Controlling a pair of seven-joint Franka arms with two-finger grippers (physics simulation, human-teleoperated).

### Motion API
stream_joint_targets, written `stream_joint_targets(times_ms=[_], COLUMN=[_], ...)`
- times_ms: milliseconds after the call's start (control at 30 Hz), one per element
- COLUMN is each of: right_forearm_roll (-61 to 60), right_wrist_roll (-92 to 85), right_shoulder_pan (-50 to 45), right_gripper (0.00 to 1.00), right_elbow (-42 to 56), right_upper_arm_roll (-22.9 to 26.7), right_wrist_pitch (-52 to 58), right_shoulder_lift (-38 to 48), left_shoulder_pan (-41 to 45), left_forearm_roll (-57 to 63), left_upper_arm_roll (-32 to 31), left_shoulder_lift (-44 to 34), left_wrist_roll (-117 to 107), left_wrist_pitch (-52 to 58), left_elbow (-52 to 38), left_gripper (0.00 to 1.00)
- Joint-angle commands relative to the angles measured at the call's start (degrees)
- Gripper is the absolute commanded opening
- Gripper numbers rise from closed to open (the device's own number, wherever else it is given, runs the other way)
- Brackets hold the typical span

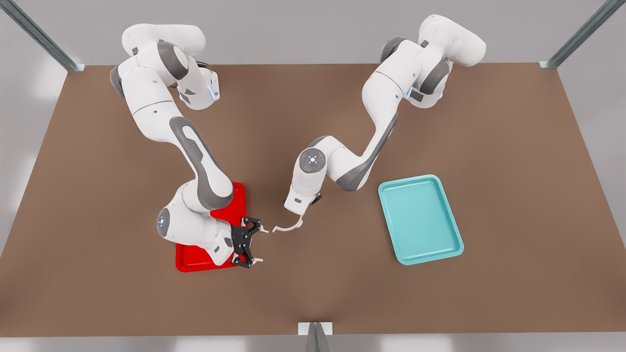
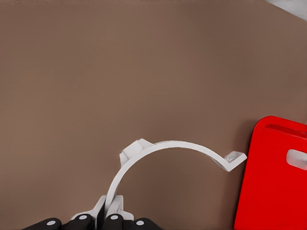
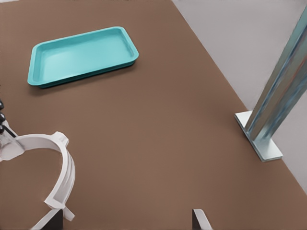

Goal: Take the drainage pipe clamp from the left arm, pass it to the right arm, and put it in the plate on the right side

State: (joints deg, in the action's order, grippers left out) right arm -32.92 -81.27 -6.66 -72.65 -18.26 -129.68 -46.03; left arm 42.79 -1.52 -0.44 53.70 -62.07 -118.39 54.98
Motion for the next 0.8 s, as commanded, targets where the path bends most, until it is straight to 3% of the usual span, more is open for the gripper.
stream_joint_targets(times_ms=[0, 267, 767], right_forearm_roll=[-1.54, -2.86, -2.24], right_wrist_roll=[-31.32, -31.41, -29.65], right_shoulder_pan=[0.42, 1.83, -2.48], right_gripper=[1.0, 1.0, 1.0], right_elbow=[-0.91, -6.19, -5.84], right_upper_arm_roll=[-0.81, -2.13, -1.95], right_wrist_pitch=[-0.75, 1.62, -9.45], right_shoulder_lift=[0.24, 3.32, -1.25], left_shoulder_pan=[0.01, 0.54, 1.16], left_forearm_roll=[-0.24, -0.15, -0.15], left_upper_arm_roll=[0.0, -0.09, -0.09], left_shoulder_lift=[0.0, 2.11, 3.69], left_wrist_roll=[7.67, 5.29, 4.77], left_wrist_pitch=[-3.16, -6.07, -6.94], left_elbow=[-0.05, -1.37, -3.39], left_gripper=[0.21, 0.21, 0.21])
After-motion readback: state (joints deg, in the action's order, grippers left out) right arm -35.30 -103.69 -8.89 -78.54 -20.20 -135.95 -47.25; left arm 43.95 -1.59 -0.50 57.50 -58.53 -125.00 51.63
